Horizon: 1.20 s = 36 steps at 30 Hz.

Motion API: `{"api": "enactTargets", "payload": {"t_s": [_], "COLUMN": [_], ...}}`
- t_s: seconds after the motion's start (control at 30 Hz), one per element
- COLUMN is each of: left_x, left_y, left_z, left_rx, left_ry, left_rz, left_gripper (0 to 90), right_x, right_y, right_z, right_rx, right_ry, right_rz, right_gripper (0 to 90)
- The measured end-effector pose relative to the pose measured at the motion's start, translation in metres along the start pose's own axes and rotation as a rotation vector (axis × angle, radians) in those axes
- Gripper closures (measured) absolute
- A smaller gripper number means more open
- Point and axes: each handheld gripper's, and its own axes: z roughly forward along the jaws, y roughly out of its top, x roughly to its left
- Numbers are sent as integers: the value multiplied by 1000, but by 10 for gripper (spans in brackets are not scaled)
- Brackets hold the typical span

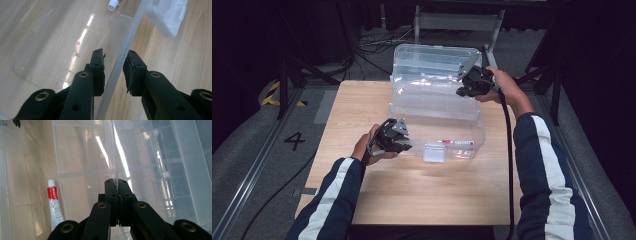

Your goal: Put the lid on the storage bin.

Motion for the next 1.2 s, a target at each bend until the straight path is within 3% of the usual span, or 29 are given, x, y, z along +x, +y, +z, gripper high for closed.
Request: {"api": "enactTargets", "payload": {"t_s": [0.83, 1.2], "left_x": [-2, -3], "left_y": [0, 0], "left_z": [1, 2], "left_rx": [-4, -10], "left_ry": [30, 45], "left_rz": [3, 7], "left_gripper": [676, 661], "right_x": [29, 41], "right_y": [-9, -12], "right_z": [-7, -7], "right_rx": [-38, -44], "right_ry": [-25, -60], "right_rz": [-9, -15], "right_gripper": [880, 863]}}
